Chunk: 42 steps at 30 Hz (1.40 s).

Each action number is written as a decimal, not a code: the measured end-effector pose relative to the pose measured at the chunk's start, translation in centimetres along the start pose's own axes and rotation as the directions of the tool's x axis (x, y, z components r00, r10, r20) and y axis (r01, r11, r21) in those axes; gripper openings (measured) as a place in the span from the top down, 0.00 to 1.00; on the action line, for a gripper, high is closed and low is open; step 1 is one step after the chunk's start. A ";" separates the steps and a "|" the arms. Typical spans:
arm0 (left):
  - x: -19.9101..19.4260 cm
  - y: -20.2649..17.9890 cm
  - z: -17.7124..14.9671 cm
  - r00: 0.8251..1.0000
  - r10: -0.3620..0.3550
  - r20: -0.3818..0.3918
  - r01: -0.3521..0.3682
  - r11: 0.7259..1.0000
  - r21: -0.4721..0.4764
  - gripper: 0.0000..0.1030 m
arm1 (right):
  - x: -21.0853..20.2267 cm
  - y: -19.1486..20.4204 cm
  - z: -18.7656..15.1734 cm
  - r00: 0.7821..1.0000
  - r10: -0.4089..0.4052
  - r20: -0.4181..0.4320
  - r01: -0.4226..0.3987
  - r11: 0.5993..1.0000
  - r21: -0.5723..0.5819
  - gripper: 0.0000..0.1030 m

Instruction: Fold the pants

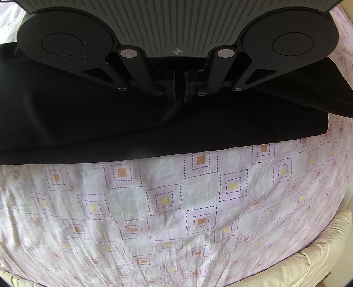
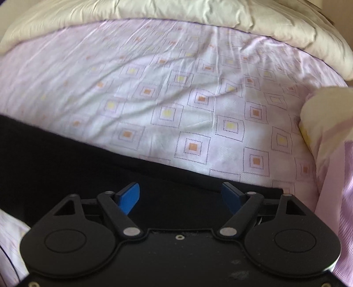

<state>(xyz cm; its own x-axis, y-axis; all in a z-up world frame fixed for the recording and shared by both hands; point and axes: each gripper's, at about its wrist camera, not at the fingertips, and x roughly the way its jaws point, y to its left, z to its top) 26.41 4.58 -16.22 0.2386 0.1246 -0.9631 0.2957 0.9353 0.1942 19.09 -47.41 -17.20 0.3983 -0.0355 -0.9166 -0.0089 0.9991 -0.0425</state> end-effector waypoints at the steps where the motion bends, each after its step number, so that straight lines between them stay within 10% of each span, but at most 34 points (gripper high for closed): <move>1: 0.0 0.0 -0.1 1.000 0.001 0.001 -0.001 1.000 0.006 0.95 | 0.4 -0.1 0.1 1.000 0.015 -0.015 -0.016 0.999 -0.028 0.25; 5: 0.0 -0.1 0.0 1.000 0.001 0.000 -0.001 1.000 0.018 0.95 | 1.5 -0.1 0.3 0.993 0.080 -0.083 -0.089 0.990 -0.106 0.27; 9: -0.2 -0.2 -0.2 1.000 0.000 0.014 0.000 1.000 0.025 0.95 | 1.3 0.3 0.8 0.988 0.125 -0.093 -0.136 0.984 -0.116 0.82; 11: -0.6 -0.3 -0.5 1.000 0.007 0.030 -0.007 1.000 0.021 0.96 | 0.6 0.7 1.0 0.987 0.129 -0.091 -0.139 0.984 -0.112 0.94; 18: -3.5 0.1 0.3 0.992 0.004 0.125 -0.002 1.000 -0.017 0.97 | -1.9 1.1 0.7 0.998 0.060 -0.010 -0.061 0.995 -0.075 0.95; 30: 0.0 -1.4 2.3 0.999 0.019 0.037 -0.021 0.998 0.052 0.91 | 1.4 1.5 1.0 0.998 -0.029 -0.055 0.028 1.000 -0.010 0.94; 37: -0.8 2.1 3.1 0.991 -0.135 0.006 0.135 0.984 -0.113 0.88 | 1.5 1.0 1.1 0.997 -0.039 -0.066 0.043 0.997 0.068 0.91; 42: -2.6 3.6 3.3 0.985 -0.168 0.041 0.172 0.973 -0.154 0.81 | 0.2 0.8 1.6 0.992 -0.116 -0.043 0.121 0.982 0.145 0.53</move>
<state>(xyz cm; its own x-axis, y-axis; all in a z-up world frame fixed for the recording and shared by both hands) 29.89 6.49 -12.38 0.2235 -0.0478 -0.9735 0.1859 0.9826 -0.0056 20.64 -46.63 -16.80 0.3564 -0.1518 -0.9219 0.1724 0.9804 -0.0948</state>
